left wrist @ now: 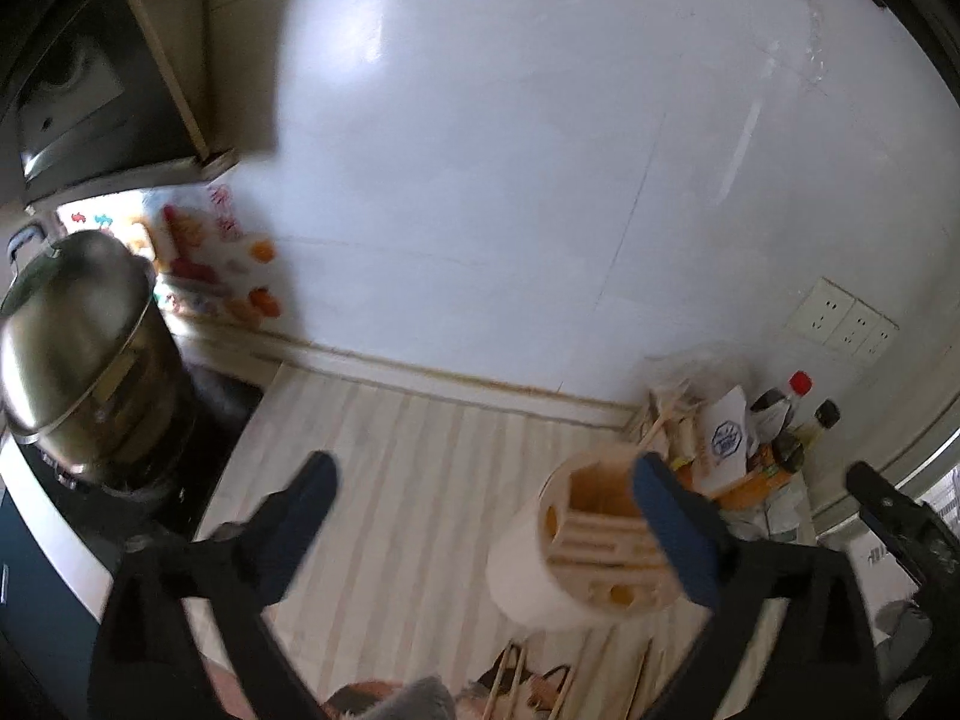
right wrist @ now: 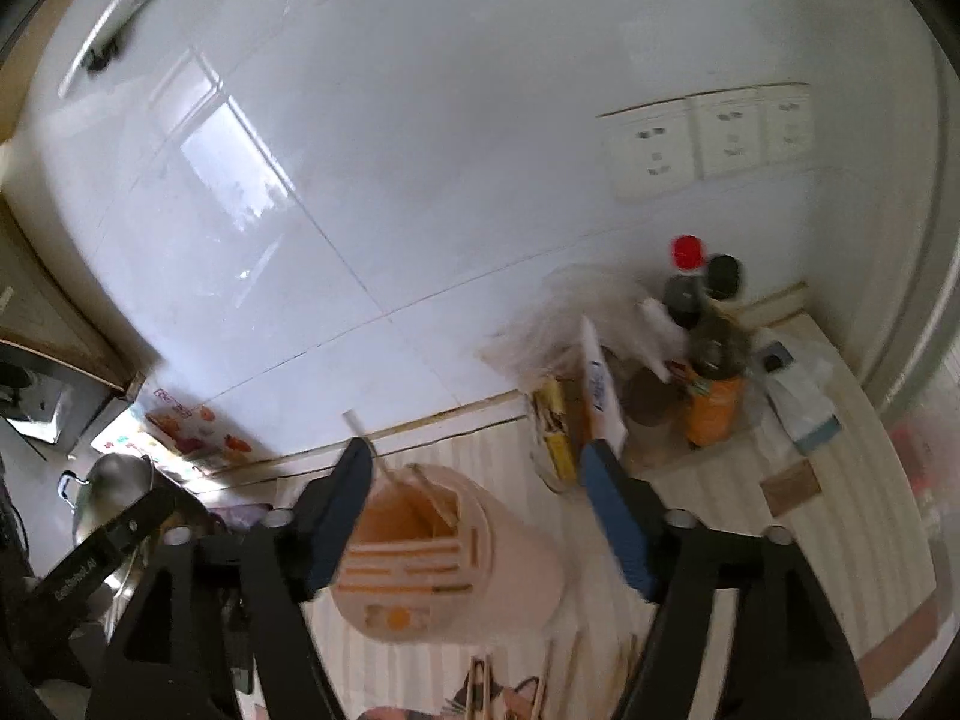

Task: Organize utensils
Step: 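Open both tools to release the chopsticks in the holder, then grasp a chopstick from the mat with the left tool while the right tool grasps another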

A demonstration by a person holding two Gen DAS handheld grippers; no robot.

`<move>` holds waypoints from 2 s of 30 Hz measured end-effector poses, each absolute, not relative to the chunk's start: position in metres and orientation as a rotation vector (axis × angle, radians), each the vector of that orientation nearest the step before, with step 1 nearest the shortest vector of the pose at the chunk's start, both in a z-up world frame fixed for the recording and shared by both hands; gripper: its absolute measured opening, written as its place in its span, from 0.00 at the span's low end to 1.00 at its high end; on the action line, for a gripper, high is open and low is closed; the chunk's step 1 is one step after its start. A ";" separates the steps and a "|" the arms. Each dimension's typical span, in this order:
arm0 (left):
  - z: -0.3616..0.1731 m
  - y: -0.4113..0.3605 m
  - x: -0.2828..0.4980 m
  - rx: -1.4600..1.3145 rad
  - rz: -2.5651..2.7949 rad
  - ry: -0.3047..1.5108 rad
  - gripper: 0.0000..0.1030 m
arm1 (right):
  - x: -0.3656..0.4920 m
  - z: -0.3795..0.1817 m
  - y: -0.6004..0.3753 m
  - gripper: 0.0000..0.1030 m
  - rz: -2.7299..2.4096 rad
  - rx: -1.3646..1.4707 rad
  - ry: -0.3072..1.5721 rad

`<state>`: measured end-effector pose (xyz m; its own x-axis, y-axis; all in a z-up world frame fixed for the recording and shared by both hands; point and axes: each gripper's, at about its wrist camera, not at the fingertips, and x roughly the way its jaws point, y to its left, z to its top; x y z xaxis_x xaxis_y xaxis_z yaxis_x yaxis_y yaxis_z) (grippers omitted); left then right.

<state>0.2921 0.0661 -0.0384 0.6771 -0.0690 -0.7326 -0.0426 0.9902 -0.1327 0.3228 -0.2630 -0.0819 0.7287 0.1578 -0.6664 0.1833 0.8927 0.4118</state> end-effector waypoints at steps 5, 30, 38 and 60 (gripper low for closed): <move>-0.076 0.069 0.269 -0.085 0.015 0.883 1.00 | 0.287 -0.104 -0.272 0.92 -0.065 0.453 0.801; -0.359 0.004 0.213 0.197 -0.193 1.530 0.31 | 0.215 -0.352 -0.281 0.21 -0.117 0.392 1.445; -0.348 0.024 0.216 0.149 -0.080 1.520 0.05 | 0.207 -0.373 -0.265 0.10 -0.098 0.292 1.496; -0.347 0.048 0.207 0.067 -0.018 1.542 0.05 | 0.210 -0.373 -0.258 0.07 -0.111 0.145 1.551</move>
